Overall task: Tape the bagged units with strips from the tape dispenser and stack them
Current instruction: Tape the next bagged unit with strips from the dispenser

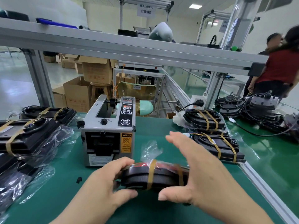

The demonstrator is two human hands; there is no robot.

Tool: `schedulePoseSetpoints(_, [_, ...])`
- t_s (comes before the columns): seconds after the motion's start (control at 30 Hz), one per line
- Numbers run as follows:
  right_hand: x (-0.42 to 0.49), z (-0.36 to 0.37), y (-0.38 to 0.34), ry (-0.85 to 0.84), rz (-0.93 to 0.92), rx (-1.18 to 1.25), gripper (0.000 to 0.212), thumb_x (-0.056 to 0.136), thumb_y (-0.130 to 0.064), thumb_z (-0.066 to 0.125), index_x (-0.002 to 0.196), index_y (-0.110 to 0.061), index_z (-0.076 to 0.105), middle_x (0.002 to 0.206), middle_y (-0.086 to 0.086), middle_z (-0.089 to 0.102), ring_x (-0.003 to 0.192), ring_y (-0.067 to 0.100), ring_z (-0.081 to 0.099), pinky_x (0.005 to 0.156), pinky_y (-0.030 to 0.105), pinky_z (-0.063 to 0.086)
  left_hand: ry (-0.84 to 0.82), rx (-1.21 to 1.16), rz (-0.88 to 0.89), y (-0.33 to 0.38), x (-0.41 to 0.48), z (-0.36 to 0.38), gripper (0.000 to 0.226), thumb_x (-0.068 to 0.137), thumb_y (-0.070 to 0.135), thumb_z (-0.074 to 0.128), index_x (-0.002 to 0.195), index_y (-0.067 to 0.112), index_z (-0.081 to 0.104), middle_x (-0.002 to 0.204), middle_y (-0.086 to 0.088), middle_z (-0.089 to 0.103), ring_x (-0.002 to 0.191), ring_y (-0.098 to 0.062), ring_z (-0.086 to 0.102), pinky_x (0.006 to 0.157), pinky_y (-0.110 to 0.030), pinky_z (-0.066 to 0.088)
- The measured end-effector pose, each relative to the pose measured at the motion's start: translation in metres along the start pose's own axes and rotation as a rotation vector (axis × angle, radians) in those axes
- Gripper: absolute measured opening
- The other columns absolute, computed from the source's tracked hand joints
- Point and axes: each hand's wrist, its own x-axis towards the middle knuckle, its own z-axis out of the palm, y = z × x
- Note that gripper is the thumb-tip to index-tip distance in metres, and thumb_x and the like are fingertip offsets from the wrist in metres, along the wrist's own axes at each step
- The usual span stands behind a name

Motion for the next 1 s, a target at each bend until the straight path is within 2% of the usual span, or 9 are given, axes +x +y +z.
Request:
schedulePoseSetpoints(0.13, [-0.012,-0.002,0.018,-0.027,0.057,-0.079,0.096,0.050,-0.071,0.070,0.135,-0.048,0.033,0.111,-0.055,0.014,0.108,-0.032,0.015,0.089,-0.010,0.007,-0.012,-0.077,-0.041,-0.007,-0.002,-0.004,0.059,0.062,0.029,0.075,0.111,0.054,0.053,0.101,0.018,0.071,0.092,-0.005,0.069,0.092,-0.031,0.051])
schedulePoseSetpoints(0.27, [-0.016,0.018,0.024,0.012,0.100,-0.057,0.084,0.054,-0.066,0.072,0.128,-0.049,0.037,0.111,-0.045,0.034,0.112,-0.013,0.033,0.091,0.001,0.022,-0.014,-0.139,-0.085,-0.014,-0.002,-0.003,0.060,0.061,0.031,0.075,0.108,0.060,0.051,0.099,0.018,0.072,0.090,-0.007,0.071,0.082,-0.031,0.053])
schedulePoseSetpoints(0.4, [-0.014,0.023,0.022,0.058,0.113,-0.053,0.069,0.053,-0.064,0.070,0.116,-0.049,0.045,0.104,-0.036,0.048,0.103,-0.006,0.042,0.085,0.005,0.028,0.006,-0.174,-0.092,-0.018,-0.003,-0.001,0.062,0.061,0.028,0.077,0.108,0.061,0.051,0.102,0.020,0.071,0.094,-0.005,0.069,0.089,-0.028,0.049])
schedulePoseSetpoints(0.57, [-0.013,0.023,0.011,0.059,0.036,-0.081,0.079,0.053,-0.067,0.064,0.124,-0.062,0.030,0.120,-0.050,0.030,0.112,-0.025,0.026,0.097,0.001,0.018,-0.027,-0.197,-0.089,-0.022,-0.002,-0.003,0.064,0.075,0.011,0.077,0.108,0.061,0.053,0.108,0.019,0.069,0.098,-0.007,0.068,0.081,-0.017,0.051])
schedulePoseSetpoints(0.67, [-0.010,0.023,0.005,0.125,-0.086,-0.216,0.072,0.049,-0.062,0.068,0.116,-0.038,0.061,0.109,-0.028,0.063,0.093,-0.005,0.059,0.080,0.017,0.049,-0.037,-0.170,-0.087,-0.018,-0.001,-0.011,0.052,0.075,0.033,0.075,0.117,0.053,0.052,0.116,0.030,0.063,0.114,0.007,0.056,0.099,-0.019,0.041])
schedulePoseSetpoints(0.77, [-0.006,0.028,-0.001,0.145,-0.113,-0.261,0.068,0.042,-0.062,0.069,0.104,-0.033,0.068,0.092,-0.020,0.068,0.076,0.006,0.067,0.066,0.022,0.054,0.206,-0.165,-0.050,-0.006,0.002,-0.016,0.046,0.062,0.061,0.064,0.107,0.049,0.059,0.106,0.037,0.063,0.103,0.014,0.057,0.091,-0.016,0.042])
schedulePoseSetpoints(0.87, [-0.005,0.031,-0.005,0.146,-0.097,-0.279,0.064,0.041,-0.063,0.067,0.098,-0.033,0.067,0.082,-0.019,0.067,0.068,0.010,0.066,0.058,0.024,0.055,0.365,0.074,0.128,0.014,0.005,-0.014,0.019,0.075,0.056,0.069,0.089,0.044,0.067,0.094,0.033,0.064,0.091,0.012,0.058,0.077,-0.004,0.040])
schedulePoseSetpoints(0.93, [-0.005,0.031,-0.009,0.151,-0.086,-0.293,0.062,0.041,-0.063,0.066,0.095,-0.033,0.067,0.077,-0.017,0.066,0.066,0.012,0.065,0.054,0.026,0.055,0.312,0.320,0.318,0.025,0.009,-0.016,0.008,0.077,0.041,0.067,0.084,0.039,0.069,0.092,0.027,0.063,0.088,0.009,0.058,0.075,-0.002,0.040])
schedulePoseSetpoints(1.0, [-0.004,0.032,-0.013,0.152,-0.080,-0.311,0.059,0.041,-0.061,0.065,0.093,-0.033,0.066,0.077,-0.016,0.065,0.065,0.012,0.064,0.053,0.026,0.054,0.174,0.554,0.465,0.031,0.015,-0.020,0.013,0.079,0.036,0.060,0.079,0.032,0.072,0.088,0.021,0.064,0.076,0.004,0.061,0.068,-0.015,0.051])
